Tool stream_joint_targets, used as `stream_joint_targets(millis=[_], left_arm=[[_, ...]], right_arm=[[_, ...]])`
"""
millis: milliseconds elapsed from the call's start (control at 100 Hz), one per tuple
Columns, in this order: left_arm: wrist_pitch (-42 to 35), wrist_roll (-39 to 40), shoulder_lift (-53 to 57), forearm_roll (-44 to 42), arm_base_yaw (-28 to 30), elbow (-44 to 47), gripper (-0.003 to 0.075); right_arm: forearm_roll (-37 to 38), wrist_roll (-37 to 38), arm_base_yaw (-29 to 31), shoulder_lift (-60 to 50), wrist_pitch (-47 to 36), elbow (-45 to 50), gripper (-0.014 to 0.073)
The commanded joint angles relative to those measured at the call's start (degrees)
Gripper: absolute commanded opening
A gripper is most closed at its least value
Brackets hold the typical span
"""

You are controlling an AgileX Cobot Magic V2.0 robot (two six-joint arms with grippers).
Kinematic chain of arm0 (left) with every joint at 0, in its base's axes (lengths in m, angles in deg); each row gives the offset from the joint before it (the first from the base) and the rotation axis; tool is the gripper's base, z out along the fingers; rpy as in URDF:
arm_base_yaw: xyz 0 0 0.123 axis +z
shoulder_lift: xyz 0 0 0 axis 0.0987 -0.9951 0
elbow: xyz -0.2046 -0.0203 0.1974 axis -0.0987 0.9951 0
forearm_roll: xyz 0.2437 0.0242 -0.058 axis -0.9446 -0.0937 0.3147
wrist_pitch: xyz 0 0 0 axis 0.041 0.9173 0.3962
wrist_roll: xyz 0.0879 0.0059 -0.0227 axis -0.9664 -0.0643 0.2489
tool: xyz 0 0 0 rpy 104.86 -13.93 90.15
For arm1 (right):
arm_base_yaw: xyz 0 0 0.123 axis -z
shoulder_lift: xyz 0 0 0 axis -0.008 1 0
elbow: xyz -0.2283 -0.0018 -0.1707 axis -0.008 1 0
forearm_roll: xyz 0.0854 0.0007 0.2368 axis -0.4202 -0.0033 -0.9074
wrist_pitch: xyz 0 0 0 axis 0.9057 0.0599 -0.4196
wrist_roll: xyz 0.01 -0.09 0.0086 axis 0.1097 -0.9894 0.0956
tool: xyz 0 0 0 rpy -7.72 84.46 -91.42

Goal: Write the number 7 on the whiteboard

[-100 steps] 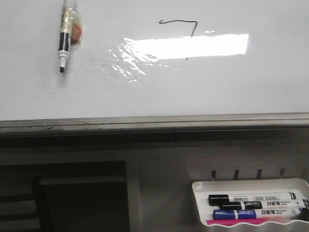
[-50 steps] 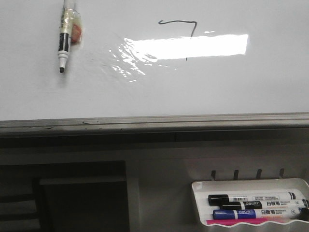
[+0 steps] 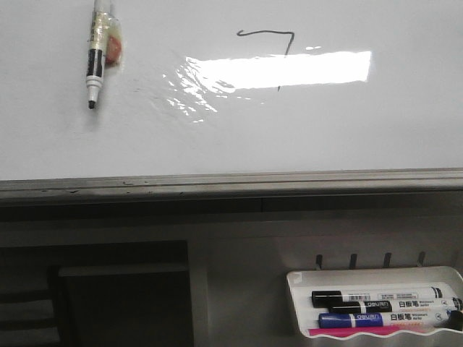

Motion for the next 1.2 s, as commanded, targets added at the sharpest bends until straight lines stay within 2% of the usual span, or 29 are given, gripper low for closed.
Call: stream_joint_targets(millis=[0, 860, 990, 1061, 1091, 1181, 1191], left_arm=[[-4.0, 0.5, 1.8, 1.2, 0.1, 2.0, -0.0020], [-4.0, 0.5, 1.8, 1.2, 0.1, 2.0, -0.0020], [-4.0, 0.5, 1.8, 1.2, 0.1, 2.0, -0.0020], [-4.0, 0.5, 1.8, 1.2, 0.1, 2.0, -0.0020], [-4.0, 0.5, 1.8, 1.2, 0.1, 2.0, -0.0020], [-4.0, 0.5, 1.8, 1.2, 0.1, 2.0, -0.0020], [-4.0, 0.5, 1.8, 1.2, 0.1, 2.0, -0.0020]], right_arm=[[-2.0, -0.8, -0.1, -0.8, -2.7, -1.3, -0.0064], [-2.0, -0.8, -0.1, -0.8, -2.8, -1.3, -0.0064], [-1.7, -0.8, -0.1, -0.8, -8.7, -1.0, -0.0064], [6.4, 3.1, -0.1, -0.7, -11.4, -0.9, -0.0064], [14.2, 8.1, -0.1, -0.6, -12.3, -0.9, -0.0064], [37.4, 29.8, -0.1, -0.6, -15.2, 0.1, -0.0064], [37.4, 31.2, -0.1, -0.6, -15.4, 0.1, -0.0064]])
